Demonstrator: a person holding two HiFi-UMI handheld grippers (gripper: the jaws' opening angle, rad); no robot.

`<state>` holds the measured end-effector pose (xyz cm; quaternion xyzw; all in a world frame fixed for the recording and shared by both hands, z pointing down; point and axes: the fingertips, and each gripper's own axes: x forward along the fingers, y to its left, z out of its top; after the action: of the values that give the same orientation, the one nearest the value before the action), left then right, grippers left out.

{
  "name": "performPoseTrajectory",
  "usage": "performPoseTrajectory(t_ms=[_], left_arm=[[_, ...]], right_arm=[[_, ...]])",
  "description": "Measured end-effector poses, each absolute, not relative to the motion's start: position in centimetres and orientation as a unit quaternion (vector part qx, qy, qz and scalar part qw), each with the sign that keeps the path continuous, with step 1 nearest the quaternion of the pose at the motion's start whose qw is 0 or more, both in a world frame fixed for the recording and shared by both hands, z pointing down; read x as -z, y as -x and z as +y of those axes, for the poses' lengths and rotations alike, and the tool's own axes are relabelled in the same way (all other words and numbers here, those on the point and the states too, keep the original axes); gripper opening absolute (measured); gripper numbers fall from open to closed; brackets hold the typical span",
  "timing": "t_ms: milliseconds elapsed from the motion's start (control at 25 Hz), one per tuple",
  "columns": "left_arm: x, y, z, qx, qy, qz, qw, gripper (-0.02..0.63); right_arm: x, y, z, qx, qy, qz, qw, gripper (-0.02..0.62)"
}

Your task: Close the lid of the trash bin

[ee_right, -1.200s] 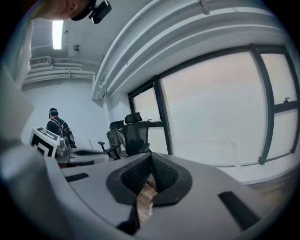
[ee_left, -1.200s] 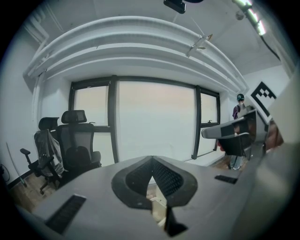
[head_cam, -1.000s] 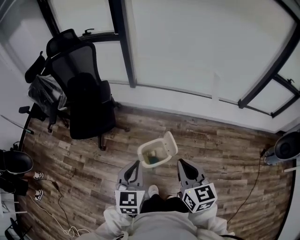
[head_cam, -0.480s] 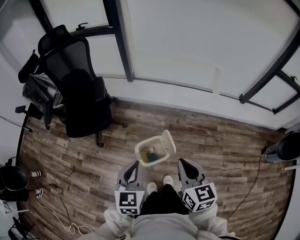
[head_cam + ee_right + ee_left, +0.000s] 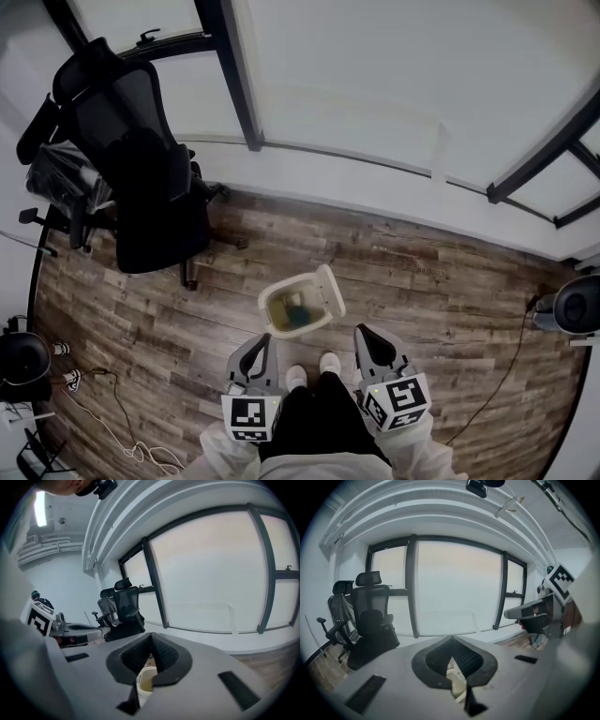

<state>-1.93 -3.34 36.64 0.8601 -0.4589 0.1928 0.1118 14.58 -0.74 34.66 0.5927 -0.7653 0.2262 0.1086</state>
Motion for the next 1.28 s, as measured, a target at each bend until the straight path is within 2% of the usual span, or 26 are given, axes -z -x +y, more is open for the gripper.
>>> performPoseTrajectory(t_ms=[480, 760, 1040, 1280], left_arm=[[-49.3, 1.8, -5.9, -0.233, -0.843, -0.471, 0.114, 0.008], [-53.9, 1.8, -7.4, -0.216, -0.849, -0.472, 0.095, 0.008], [-59.5, 2.3, -7.8, -0.241, -0.839, -0.471, 0.124, 0.008], [-61.2, 1.9, -8.1, -0.246, -0.837, -0.469, 0.137, 0.008]], right_arm=[[-49.3, -18.0, -4.7, -0.244, -0.591, -0.755, 0.141, 0.024], [-57.6, -18.3, -7.3, -0.257, -0.583, -0.756, 0.15, 0.023], [-63.1, -19.7, -8.6, -0.258, -0.582, -0.754, 0.163, 0.023], [-67.1, -19.6, -9.3, -0.273, -0.568, -0.757, 0.174, 0.023]])
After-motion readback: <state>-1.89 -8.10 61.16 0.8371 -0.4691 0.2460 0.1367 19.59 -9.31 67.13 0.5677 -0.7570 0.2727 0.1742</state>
